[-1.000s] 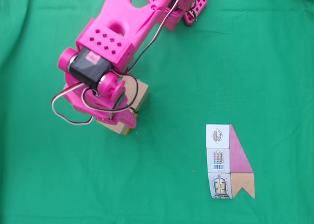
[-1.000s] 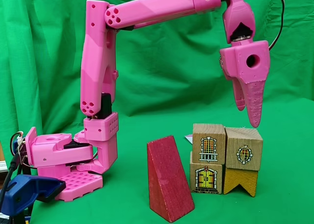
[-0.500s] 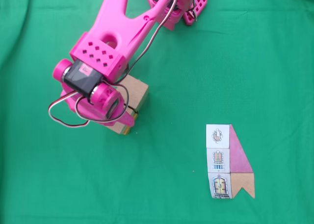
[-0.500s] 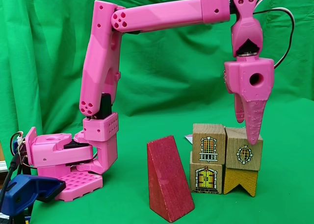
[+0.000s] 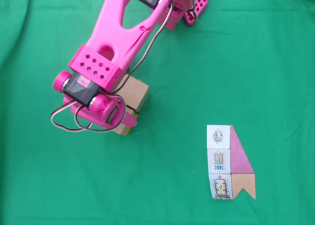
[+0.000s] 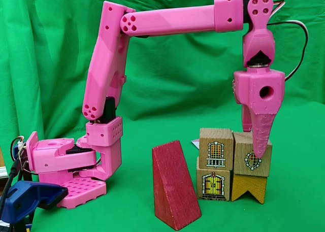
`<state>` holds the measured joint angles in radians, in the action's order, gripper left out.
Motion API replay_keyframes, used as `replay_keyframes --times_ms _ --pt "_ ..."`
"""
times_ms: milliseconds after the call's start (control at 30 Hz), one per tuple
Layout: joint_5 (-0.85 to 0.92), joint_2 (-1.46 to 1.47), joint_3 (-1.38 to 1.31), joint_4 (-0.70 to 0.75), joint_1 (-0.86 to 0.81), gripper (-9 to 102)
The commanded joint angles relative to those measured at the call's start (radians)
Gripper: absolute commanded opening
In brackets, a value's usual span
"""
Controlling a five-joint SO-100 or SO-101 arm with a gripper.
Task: Grasp some building blocks and build the house on the picture.
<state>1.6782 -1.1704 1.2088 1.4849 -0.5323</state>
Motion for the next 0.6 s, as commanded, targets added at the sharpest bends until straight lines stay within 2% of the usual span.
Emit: replay_keyframes --times_ms 0,200,433,567 --pt "-0.003 0.000 -0.032 -0.002 0.005 40" --pt "-0.005 0.000 -0.032 -0.002 0.006 39" --pt "-0.005 -0.002 -0.034 -0.002 0.008 30" --pt "-0.006 -0.002 -0.034 -0.003 0.009 28"
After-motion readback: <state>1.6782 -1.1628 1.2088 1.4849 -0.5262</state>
